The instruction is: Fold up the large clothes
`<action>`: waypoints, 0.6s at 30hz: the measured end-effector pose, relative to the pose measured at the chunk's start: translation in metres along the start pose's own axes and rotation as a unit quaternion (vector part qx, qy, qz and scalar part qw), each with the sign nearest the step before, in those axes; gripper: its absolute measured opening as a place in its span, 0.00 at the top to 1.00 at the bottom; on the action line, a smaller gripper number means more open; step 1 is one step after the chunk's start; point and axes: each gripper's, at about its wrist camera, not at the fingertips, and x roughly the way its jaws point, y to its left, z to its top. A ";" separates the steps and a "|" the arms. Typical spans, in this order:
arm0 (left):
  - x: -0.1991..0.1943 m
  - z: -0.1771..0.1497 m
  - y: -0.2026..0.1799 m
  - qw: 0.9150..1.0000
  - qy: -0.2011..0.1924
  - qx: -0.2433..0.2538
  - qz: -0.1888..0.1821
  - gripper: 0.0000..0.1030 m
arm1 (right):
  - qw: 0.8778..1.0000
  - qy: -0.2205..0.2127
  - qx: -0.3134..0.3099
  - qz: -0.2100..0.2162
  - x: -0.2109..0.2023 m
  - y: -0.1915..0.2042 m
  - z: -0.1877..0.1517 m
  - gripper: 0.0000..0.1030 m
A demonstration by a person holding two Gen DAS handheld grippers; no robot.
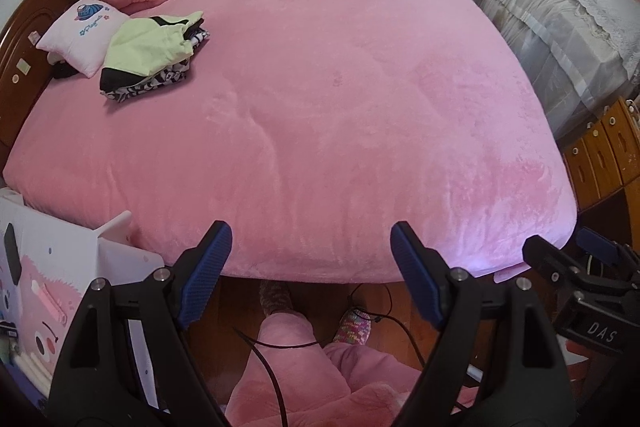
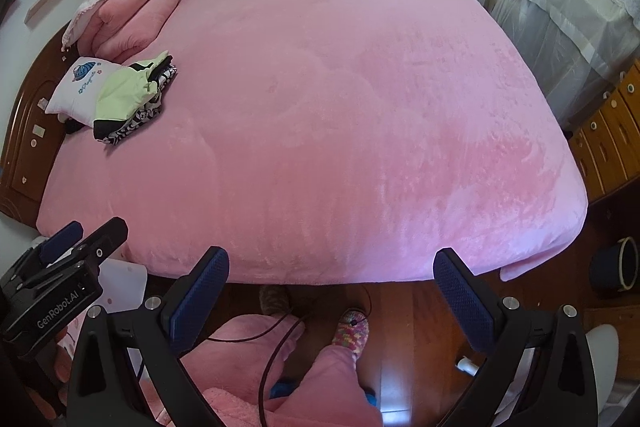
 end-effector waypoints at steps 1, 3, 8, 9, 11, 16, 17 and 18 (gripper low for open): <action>-0.001 0.000 -0.001 1.000 -0.002 0.000 -0.005 0.20 | 1.000 -0.003 -0.002 -0.002 -0.002 0.000 0.000 0.00; -0.004 0.001 -0.002 1.000 -0.006 0.000 -0.014 0.19 | 1.000 -0.012 -0.005 -0.006 -0.005 0.000 0.000 0.00; -0.006 0.001 -0.005 1.000 -0.006 -0.001 -0.016 0.15 | 0.999 -0.033 -0.004 -0.016 -0.015 -0.004 0.001 0.00; -0.005 0.001 -0.005 1.000 -0.005 -0.002 -0.015 0.15 | 0.999 -0.035 -0.004 -0.018 -0.016 -0.005 0.002 0.00; -0.005 0.001 -0.005 1.000 -0.003 -0.003 -0.019 0.15 | 0.999 -0.034 -0.005 -0.018 -0.016 -0.005 0.002 0.00; -0.001 0.000 -0.005 1.000 0.004 -0.004 -0.022 0.06 | 0.999 -0.030 -0.023 -0.022 -0.015 0.002 0.000 0.00; -0.001 0.001 -0.006 1.000 0.004 -0.004 -0.019 0.01 | 0.999 -0.030 -0.025 -0.024 -0.015 0.004 0.000 0.00; -0.001 0.000 -0.005 1.000 0.004 -0.003 -0.016 0.00 | 0.999 -0.030 -0.026 -0.025 -0.014 0.004 -0.001 0.00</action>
